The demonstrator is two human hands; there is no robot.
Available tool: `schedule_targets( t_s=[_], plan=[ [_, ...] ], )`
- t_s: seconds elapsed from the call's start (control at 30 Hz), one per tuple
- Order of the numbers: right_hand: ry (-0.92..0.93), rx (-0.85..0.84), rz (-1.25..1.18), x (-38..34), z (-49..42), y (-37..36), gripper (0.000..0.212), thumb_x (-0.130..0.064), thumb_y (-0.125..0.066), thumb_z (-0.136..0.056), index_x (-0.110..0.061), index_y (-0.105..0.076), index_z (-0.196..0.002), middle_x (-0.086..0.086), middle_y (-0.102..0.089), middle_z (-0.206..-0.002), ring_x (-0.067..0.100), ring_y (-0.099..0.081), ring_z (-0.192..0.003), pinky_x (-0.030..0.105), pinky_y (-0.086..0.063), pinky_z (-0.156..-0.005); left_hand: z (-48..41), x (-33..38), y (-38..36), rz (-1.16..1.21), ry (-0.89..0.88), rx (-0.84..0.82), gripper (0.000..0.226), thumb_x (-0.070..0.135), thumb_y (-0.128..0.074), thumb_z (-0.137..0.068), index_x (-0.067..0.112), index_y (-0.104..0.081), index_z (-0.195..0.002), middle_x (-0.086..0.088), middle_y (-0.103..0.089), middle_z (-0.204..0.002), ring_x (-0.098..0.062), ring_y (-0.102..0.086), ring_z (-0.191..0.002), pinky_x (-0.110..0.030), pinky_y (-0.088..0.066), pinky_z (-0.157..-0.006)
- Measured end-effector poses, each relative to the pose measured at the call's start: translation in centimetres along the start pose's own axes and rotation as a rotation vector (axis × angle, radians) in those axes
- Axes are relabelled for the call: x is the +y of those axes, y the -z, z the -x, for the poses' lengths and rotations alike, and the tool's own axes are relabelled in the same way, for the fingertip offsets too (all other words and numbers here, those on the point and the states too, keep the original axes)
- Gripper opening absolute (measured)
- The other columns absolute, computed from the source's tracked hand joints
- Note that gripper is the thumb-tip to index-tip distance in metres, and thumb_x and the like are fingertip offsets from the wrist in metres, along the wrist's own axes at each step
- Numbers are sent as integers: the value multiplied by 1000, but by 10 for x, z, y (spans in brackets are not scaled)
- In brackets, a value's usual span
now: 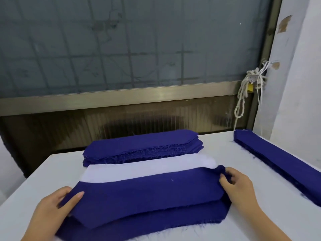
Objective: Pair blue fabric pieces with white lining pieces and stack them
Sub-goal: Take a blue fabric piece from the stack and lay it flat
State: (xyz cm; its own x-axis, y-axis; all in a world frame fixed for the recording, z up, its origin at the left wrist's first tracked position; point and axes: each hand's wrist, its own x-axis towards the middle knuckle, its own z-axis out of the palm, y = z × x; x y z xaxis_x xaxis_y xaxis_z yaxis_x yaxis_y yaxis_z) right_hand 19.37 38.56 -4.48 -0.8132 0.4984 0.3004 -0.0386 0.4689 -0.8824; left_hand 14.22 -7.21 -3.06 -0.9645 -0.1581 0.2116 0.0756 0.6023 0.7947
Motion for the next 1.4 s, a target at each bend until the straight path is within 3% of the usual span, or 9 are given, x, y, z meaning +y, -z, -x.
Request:
schedule_targets(
  t_s=[0.13,0.33,0.5,0.67,0.77,1.07,1.17,1.3,1.4],
  plan=[
    [-6,-60,96,-3,8,0,33,-2,-56,-82,-33,-65,-74,-1,-60,-61,9,-48,-55,16,-38,-53,13,-8,8,55,8,-74,12,18,-73,-83,29,-69,-80,2,-73,-73,-18,-66,-63,-19,-51,-57],
    [1,-178,304,0,10,1,30,-9,-53,-82,-38,-60,-78,-6,-63,-63,10,-57,-59,25,-44,-55,17,-11,6,4,-81,-161,45,5,-63,-90,49,-62,-98,12,-75,-89,-12,-73,-80,-20,-55,-69],
    [60,-115,317,4,9,-1,9,-35,-59,-90,-33,-58,-81,-8,-65,-67,9,-60,-62,26,-46,-56,18,-15,7,105,-115,-159,37,13,-56,-95,48,-57,-108,-6,-69,-66,-13,-67,-61,-20,-51,-60],
    [41,-46,191,7,6,2,23,-22,-62,-93,-15,-53,-72,2,-59,-63,24,-55,-62,29,-42,-57,14,-25,9,46,-165,-137,29,18,-55,-95,42,-60,-110,-10,-48,-50,-20,-42,-46,-18,-31,-46],
    [27,-28,168,6,6,3,22,-15,-64,-90,-16,-51,-72,1,-59,-64,21,-53,-61,26,-40,-54,14,-26,10,45,-160,-145,26,18,-54,-96,39,-62,-109,-11,-44,-49,-28,-39,-49,-20,-29,-48],
    [-13,-153,252,5,8,2,22,-12,-59,-85,-34,-55,-85,-2,-65,-71,27,-58,-61,33,-46,-56,17,-25,9,-33,-165,-149,35,-4,-64,-86,30,-71,-87,-1,-44,-49,-4,-38,-45,-11,-33,-49],
    [21,-130,212,4,10,2,29,-7,-55,-86,-36,-54,-86,3,-61,-62,24,-53,-60,31,-44,-55,16,-25,9,-20,-164,-131,34,-6,-63,-87,27,-72,-86,-5,-49,-53,-8,-44,-48,-10,-36,-52],
    [71,-72,113,1,10,4,33,-4,-54,-91,-37,-53,-93,11,-61,-65,25,-55,-66,20,-43,-55,13,-27,10,46,-161,-99,37,-4,-61,-89,31,-71,-86,-11,-48,-56,-28,-49,-58,-19,-41,-56],
    [70,-40,78,1,9,6,31,-5,-56,-91,-36,-54,-94,19,-60,-68,31,-53,-66,20,-41,-54,13,-28,9,86,-133,-115,39,-5,-64,-87,33,-71,-85,-8,-52,-55,-19,-52,-54,-15,-41,-55]
  ],
)
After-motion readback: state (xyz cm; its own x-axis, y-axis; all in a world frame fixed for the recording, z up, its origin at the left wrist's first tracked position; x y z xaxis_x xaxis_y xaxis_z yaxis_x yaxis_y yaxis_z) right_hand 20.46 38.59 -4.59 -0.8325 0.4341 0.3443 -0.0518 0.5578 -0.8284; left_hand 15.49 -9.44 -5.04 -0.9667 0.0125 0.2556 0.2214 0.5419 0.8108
